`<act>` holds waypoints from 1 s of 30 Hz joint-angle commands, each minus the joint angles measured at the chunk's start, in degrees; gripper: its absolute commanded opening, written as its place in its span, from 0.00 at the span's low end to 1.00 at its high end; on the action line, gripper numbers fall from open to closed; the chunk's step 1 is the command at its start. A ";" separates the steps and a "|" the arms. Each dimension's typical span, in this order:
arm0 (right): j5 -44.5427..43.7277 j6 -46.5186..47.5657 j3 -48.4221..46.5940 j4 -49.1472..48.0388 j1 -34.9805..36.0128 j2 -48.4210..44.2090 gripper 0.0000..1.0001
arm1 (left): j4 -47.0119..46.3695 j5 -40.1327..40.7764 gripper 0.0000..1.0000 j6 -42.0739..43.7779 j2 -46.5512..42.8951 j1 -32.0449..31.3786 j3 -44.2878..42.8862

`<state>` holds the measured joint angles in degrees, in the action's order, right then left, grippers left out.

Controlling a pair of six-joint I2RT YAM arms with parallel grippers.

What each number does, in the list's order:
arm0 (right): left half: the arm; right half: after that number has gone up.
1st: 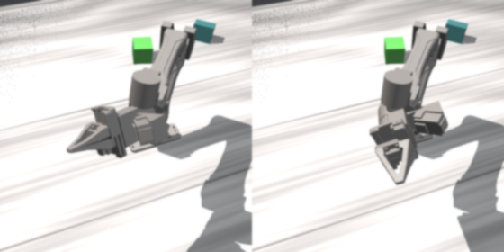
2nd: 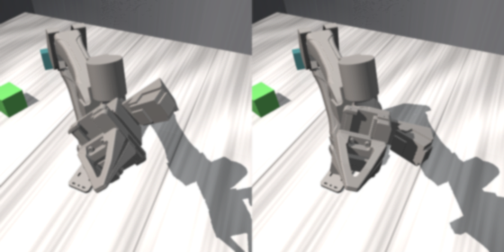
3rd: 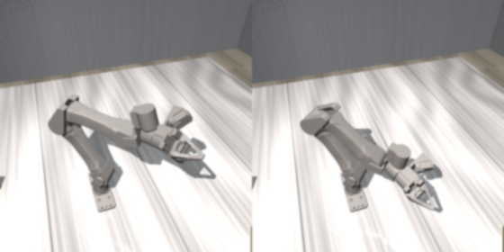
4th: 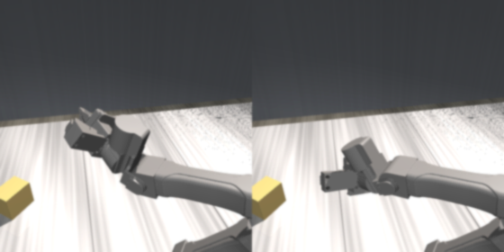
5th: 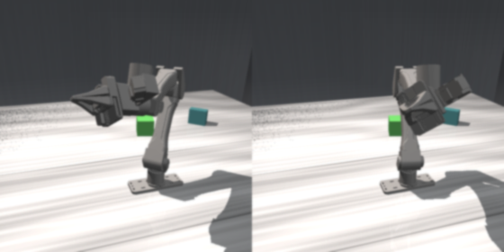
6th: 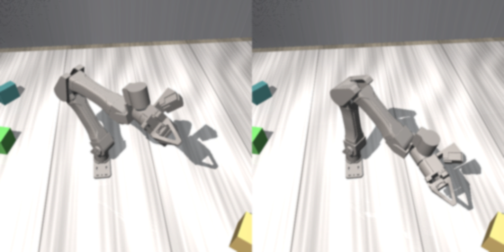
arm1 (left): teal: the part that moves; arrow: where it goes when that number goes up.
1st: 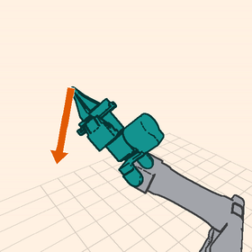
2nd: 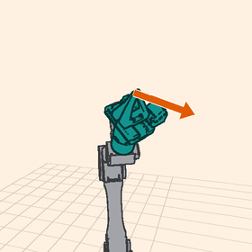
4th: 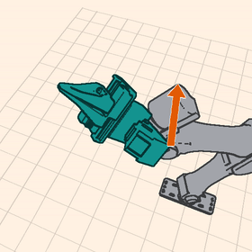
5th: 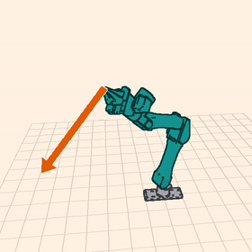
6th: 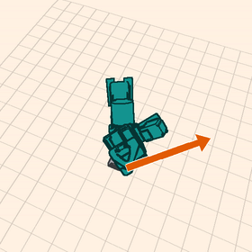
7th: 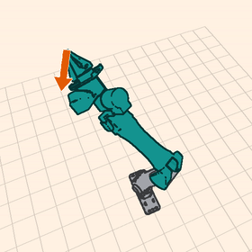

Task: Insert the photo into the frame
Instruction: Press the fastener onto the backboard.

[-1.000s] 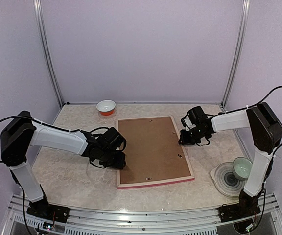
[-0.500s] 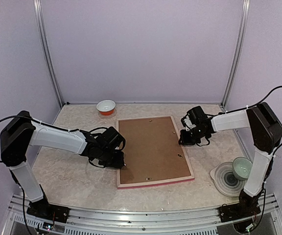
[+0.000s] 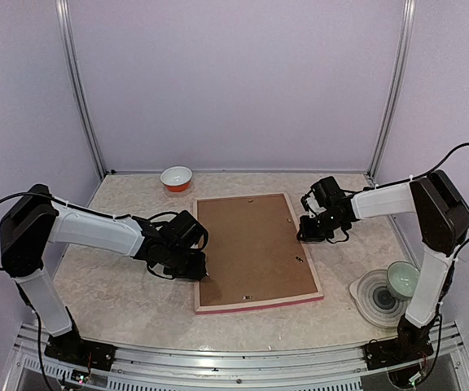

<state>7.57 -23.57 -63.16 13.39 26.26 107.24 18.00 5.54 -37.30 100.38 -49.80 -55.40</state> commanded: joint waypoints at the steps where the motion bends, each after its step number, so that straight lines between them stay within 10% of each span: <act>1: 2.75 1.92 0.99 1.76 1.34 0.85 0.11 | -0.26 1.51 0.35 -0.16 1.30 0.56 0.35; 30: 2.84 1.83 1.19 1.55 1.34 1.03 0.11 | -5.73 -1.41 0.39 -0.45 0.25 0.67 0.82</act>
<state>7.57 -23.57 -63.16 13.39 26.26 107.24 15.79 5.78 -38.15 98.83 -49.19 -54.41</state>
